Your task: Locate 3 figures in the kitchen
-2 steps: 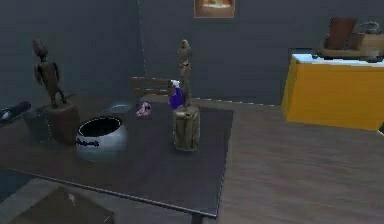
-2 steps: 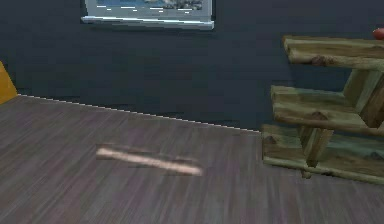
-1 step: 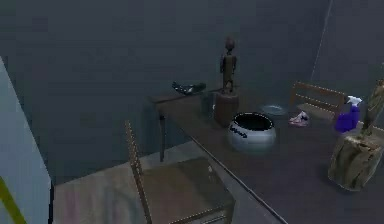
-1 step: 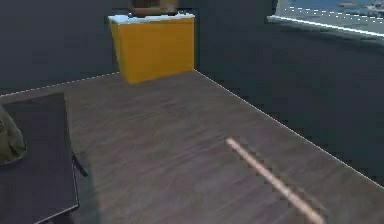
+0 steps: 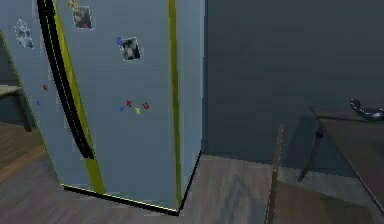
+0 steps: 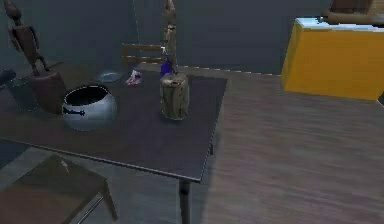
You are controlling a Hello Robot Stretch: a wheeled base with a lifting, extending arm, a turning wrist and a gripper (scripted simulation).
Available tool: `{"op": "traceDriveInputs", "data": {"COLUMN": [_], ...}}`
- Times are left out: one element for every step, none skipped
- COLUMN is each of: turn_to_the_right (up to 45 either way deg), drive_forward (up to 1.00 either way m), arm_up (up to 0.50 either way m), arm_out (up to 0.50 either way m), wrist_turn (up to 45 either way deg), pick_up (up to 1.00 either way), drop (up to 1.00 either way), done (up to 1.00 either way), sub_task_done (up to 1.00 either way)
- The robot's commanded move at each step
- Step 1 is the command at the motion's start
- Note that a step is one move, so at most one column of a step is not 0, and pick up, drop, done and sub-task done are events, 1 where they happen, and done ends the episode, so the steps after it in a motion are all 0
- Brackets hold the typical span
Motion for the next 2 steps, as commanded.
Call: {"op": "traceDriveInputs", "data": {"turn_to_the_right": [-12.0,0.0], "drive_forward": [0.00,0.25], "arm_up": [0.00,0.00], "arm_out": [0.00,0.00], "wrist_turn": [0.0,0.0], "pick_up": [0.00,0.00], "drop": [0.00,0.00], "done": [0.00,0.00], "sub_task_done": [0.00,0.00]}}
